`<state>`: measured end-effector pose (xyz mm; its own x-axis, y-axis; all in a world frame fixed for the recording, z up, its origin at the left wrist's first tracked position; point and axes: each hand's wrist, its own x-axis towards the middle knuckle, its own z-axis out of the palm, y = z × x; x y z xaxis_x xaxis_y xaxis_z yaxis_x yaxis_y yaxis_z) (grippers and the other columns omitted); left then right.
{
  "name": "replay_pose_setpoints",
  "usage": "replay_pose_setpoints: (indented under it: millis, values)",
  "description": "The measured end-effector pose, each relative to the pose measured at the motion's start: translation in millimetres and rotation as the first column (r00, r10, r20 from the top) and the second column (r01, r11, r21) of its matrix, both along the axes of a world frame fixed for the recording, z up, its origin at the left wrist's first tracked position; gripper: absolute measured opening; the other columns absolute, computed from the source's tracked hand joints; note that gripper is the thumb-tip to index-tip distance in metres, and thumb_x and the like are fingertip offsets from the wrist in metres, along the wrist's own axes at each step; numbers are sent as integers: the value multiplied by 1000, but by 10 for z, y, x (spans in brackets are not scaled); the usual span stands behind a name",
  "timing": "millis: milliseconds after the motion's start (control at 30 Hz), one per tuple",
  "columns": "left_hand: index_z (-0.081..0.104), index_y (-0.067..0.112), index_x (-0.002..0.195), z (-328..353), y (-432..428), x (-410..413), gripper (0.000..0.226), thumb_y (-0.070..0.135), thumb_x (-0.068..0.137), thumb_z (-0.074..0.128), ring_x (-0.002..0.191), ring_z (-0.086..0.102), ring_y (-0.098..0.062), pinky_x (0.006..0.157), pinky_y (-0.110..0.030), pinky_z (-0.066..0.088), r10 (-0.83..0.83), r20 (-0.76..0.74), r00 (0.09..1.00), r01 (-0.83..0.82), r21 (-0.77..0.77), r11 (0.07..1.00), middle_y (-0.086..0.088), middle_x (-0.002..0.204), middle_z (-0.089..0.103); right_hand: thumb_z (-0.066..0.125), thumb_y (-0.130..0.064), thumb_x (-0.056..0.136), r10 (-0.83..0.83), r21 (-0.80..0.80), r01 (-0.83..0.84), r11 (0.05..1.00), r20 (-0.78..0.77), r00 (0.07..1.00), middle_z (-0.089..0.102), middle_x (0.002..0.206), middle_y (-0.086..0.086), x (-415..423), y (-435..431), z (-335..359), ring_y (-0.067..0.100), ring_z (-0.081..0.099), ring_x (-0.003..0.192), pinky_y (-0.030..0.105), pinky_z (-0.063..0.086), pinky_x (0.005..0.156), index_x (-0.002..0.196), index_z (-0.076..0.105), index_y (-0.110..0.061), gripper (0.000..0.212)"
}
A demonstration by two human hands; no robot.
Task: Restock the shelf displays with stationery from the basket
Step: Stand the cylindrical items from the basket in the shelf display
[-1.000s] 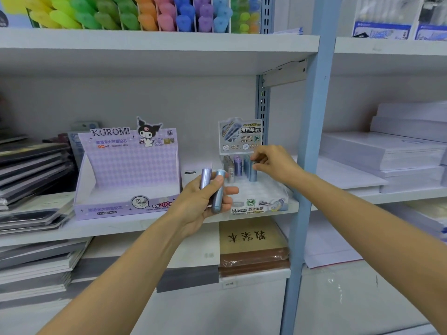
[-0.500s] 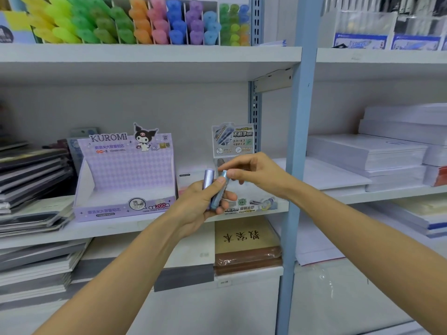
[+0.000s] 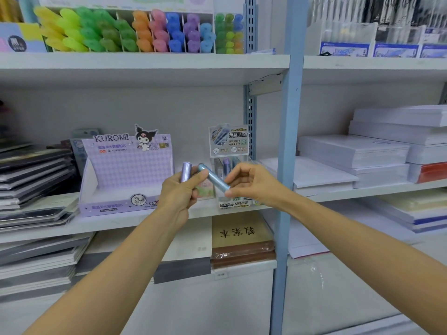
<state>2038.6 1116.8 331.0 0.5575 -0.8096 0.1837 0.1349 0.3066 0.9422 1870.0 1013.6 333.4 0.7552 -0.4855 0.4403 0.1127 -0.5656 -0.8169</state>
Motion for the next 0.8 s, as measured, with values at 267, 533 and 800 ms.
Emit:
replay_pose_setpoints:
  millis: [267,533,800]
  values:
    - [55,14,112,24,49,-88,45,15,75,80,38,35,-5,39,-15,32,-80,196,977,71,54,996,3,69,65,53,-15,98,-84,-57,87,995,59,995,65,92,-2,31,120,169,8,59,76,26,51,69,123,60,-6,28]
    - [60,12,106,15,14,-113,26,27,87,70,42,44,-4,41,-13,35,-62,305,950,40,80,996,-1,81,68,56,-10,95,-118,-94,126,988,86,989,68,92,-1,45,-51,234,12,60,81,22,50,71,109,68,-9,18]
    - [59,20,108,-44,-30,-57,12,24,99,53,56,54,-11,52,-23,45,-200,214,956,184,92,979,-1,73,63,58,-6,94,-541,-116,569,814,204,816,69,98,10,28,-538,259,23,67,92,32,56,88,108,69,-6,18]
